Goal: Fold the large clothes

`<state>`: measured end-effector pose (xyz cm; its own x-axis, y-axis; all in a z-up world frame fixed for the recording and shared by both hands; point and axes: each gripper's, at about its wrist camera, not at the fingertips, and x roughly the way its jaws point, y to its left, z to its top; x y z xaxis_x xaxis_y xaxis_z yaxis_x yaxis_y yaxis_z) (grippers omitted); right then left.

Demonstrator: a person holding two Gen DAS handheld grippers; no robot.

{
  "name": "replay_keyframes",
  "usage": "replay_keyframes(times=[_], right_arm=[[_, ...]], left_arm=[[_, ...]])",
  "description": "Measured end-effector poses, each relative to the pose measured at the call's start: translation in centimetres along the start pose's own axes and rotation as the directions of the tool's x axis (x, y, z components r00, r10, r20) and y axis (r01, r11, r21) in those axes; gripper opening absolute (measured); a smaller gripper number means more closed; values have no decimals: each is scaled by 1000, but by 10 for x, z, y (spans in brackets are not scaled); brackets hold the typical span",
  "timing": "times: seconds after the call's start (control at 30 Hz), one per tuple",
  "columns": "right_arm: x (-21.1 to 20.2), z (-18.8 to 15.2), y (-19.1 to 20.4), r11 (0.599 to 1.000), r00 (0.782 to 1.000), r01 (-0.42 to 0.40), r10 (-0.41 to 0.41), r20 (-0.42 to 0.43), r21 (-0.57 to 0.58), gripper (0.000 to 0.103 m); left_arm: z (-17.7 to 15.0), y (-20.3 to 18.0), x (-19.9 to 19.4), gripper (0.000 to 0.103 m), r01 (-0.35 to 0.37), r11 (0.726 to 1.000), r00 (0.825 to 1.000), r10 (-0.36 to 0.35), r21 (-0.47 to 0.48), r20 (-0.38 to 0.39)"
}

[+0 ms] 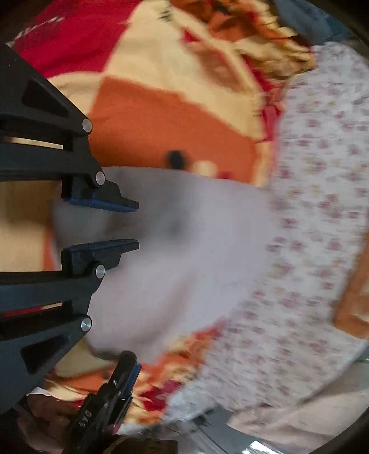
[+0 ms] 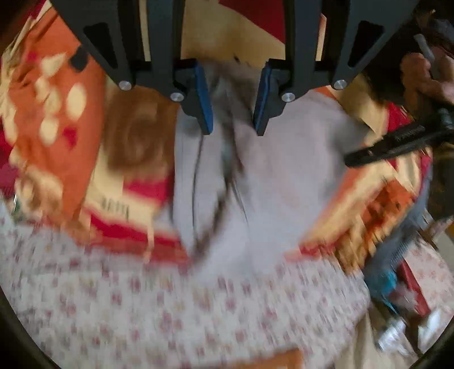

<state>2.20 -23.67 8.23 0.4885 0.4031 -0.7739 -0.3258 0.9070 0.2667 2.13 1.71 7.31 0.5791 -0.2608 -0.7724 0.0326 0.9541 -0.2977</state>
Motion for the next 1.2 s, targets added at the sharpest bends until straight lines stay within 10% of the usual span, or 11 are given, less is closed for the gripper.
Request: replay_keyframes(times=[0.17, 0.4, 0.7, 1.2], right_arm=[[-8, 54, 24, 999, 988, 20, -24, 152, 31, 31], [79, 118, 37, 985, 984, 152, -159, 81, 78, 31], [179, 126, -19, 966, 974, 224, -218, -61, 128, 21], [189, 118, -31, 968, 983, 184, -184, -12, 169, 21]], left_arm=[[66, -6, 11, 22, -22, 1000, 991, 21, 2, 130], [126, -7, 99, 22, -12, 1000, 995, 14, -28, 98], [119, 3, 173, 24, -43, 998, 999, 44, -53, 10], [117, -1, 186, 29, -79, 996, 996, 81, -45, 38]])
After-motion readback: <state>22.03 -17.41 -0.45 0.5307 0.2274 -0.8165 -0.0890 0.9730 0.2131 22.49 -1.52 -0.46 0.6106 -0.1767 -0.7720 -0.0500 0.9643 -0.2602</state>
